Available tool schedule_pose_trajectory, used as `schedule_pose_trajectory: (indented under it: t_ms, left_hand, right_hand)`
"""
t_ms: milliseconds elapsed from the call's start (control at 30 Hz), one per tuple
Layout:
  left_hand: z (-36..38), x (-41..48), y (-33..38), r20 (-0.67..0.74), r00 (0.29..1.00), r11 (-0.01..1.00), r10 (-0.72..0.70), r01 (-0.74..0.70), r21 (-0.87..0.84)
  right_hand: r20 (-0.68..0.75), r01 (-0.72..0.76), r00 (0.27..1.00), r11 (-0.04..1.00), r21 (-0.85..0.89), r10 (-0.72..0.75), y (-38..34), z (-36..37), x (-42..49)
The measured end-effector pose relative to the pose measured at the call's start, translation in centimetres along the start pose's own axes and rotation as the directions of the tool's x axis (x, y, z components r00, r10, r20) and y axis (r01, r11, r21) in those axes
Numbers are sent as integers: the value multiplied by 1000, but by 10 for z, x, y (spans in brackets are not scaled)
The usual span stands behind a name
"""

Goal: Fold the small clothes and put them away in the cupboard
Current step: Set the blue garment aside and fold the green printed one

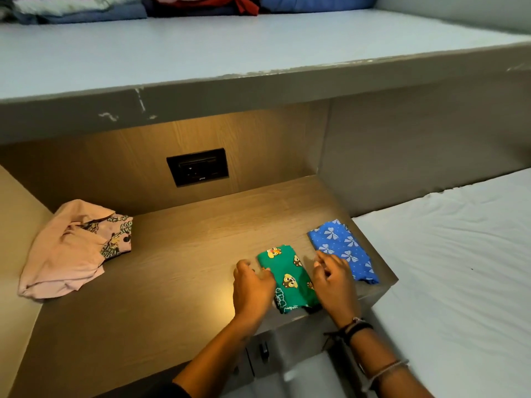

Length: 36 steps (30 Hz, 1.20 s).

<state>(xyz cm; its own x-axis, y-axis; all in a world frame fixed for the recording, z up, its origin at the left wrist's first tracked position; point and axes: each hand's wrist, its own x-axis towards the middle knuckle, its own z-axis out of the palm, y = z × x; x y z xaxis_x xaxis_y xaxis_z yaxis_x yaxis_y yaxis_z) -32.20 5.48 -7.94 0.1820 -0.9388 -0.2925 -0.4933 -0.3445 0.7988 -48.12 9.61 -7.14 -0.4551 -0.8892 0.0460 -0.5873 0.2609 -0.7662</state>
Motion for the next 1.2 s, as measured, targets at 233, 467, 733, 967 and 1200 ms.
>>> schedule_pose_trajectory:
  t_ms: [233, 467, 733, 967, 1200]
  left_hand:
    - [10, 15, 29, 242, 927, 857, -286, 360, -369]
    - [2, 0, 41, 407, 908, 786, -97, 321, -529]
    - [9, -24, 78, 562, 816, 581, 136, 393, -713]
    - [87, -31, 121, 407, 914, 673, -6, 305, -674]
    - [121, -20, 99, 104, 962, 942, 254, -270, 201]
  right_hand:
    - [421, -194, 898, 973, 122, 126, -22, 4, 27]
    - [443, -264, 891, 903, 338, 95, -19, -1, 26]
    - [495, -457, 866, 519, 722, 72, -17, -40, 32]
    - [222, -225, 968, 806, 547, 119, 19, -85, 87]
    - [204, 18, 979, 999, -39, -9, 52, -73, 111]
